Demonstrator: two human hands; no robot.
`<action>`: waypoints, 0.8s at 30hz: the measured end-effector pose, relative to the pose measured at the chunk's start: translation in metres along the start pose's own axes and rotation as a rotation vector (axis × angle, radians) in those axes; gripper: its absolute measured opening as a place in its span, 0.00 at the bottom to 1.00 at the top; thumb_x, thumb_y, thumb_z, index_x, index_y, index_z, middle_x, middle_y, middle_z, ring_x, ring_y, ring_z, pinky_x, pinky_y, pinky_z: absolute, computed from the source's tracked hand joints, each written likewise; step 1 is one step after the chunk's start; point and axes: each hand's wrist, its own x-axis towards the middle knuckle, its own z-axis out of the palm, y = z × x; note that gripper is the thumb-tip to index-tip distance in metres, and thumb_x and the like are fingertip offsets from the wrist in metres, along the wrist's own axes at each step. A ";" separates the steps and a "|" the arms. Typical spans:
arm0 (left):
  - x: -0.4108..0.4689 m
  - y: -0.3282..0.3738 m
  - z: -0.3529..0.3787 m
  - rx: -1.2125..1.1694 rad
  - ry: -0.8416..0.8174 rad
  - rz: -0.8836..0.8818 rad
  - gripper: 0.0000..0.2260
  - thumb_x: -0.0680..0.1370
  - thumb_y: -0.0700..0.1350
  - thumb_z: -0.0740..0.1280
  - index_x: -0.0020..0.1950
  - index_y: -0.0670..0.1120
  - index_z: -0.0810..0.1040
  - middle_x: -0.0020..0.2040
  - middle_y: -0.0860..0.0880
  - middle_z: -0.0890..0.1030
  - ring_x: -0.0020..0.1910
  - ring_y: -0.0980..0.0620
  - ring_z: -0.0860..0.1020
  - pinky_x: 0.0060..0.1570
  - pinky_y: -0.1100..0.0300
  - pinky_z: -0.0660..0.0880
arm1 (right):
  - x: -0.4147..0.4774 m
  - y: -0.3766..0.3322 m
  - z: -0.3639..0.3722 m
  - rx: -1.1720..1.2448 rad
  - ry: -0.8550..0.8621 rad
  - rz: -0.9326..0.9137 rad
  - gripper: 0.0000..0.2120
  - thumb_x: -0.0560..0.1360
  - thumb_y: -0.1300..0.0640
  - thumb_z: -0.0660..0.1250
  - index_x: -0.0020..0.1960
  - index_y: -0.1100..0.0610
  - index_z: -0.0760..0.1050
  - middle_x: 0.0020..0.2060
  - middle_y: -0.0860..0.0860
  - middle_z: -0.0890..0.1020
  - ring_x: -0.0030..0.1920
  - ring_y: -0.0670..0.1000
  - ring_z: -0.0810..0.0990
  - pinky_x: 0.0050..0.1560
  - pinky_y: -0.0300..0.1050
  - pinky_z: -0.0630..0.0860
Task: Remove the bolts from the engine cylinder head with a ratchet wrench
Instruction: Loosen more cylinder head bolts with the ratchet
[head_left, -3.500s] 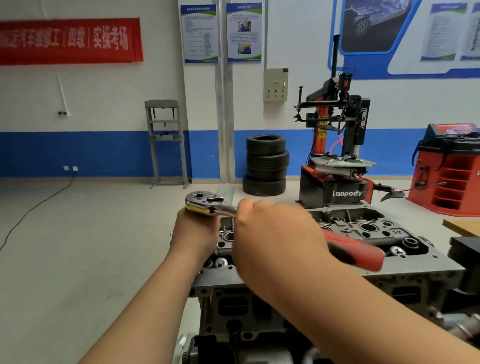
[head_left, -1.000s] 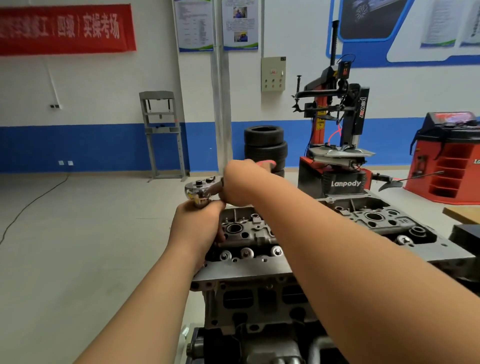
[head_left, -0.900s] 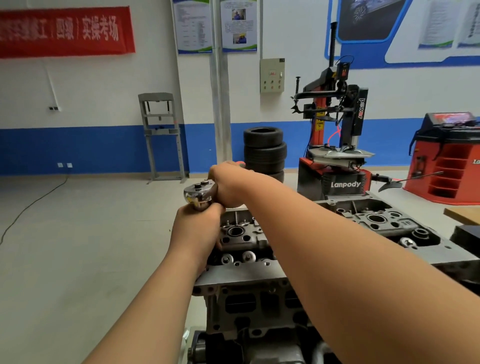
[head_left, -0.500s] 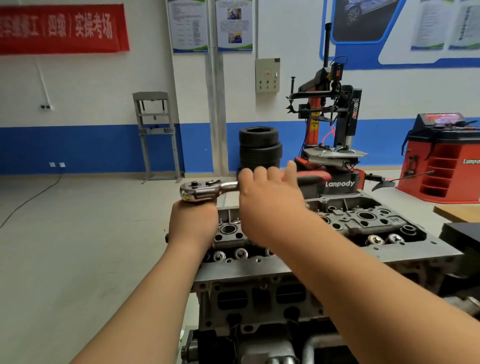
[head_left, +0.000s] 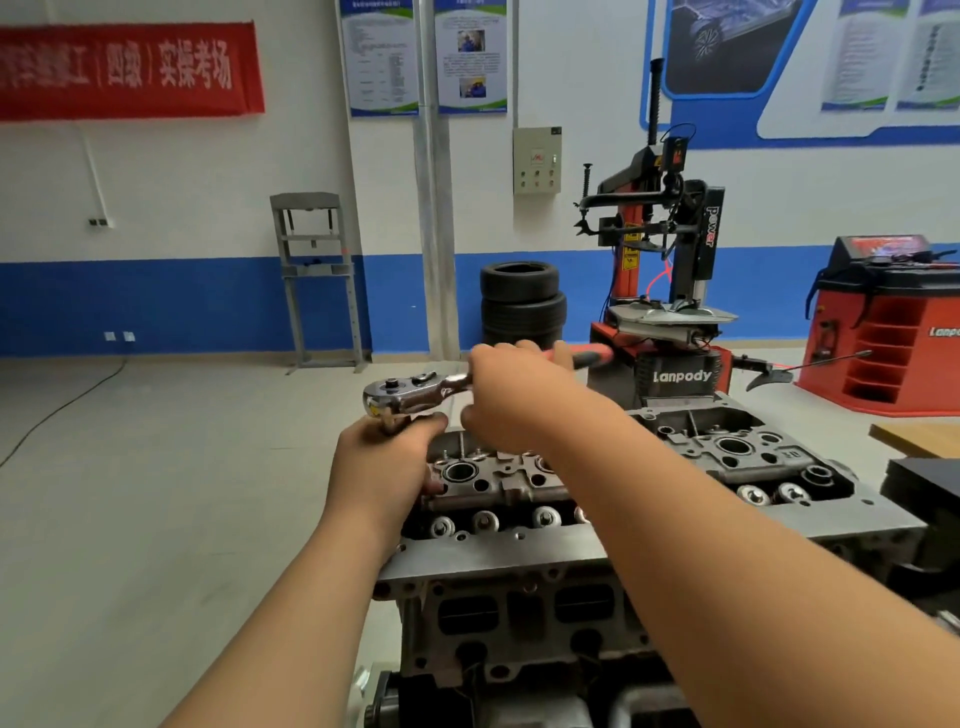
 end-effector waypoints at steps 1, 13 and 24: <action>0.000 0.000 -0.001 -0.026 -0.007 -0.002 0.09 0.70 0.48 0.72 0.30 0.51 0.81 0.22 0.49 0.72 0.23 0.49 0.74 0.40 0.50 0.76 | 0.016 -0.004 0.003 -0.014 -0.027 -0.035 0.17 0.74 0.55 0.63 0.62 0.54 0.66 0.59 0.52 0.72 0.65 0.56 0.65 0.67 0.66 0.54; 0.005 0.005 0.007 0.164 0.118 -0.007 0.14 0.70 0.45 0.64 0.25 0.46 0.70 0.21 0.47 0.69 0.26 0.43 0.71 0.33 0.52 0.70 | 0.007 -0.013 0.002 -0.179 -0.071 -0.016 0.24 0.74 0.59 0.63 0.67 0.56 0.60 0.64 0.55 0.69 0.67 0.66 0.61 0.65 0.66 0.60; 0.009 0.007 0.006 0.599 0.117 0.266 0.09 0.80 0.40 0.54 0.40 0.48 0.68 0.38 0.50 0.79 0.36 0.49 0.74 0.34 0.61 0.63 | -0.114 -0.024 -0.008 -0.328 0.287 -0.128 0.24 0.71 0.58 0.47 0.61 0.65 0.69 0.46 0.61 0.75 0.45 0.59 0.71 0.53 0.58 0.68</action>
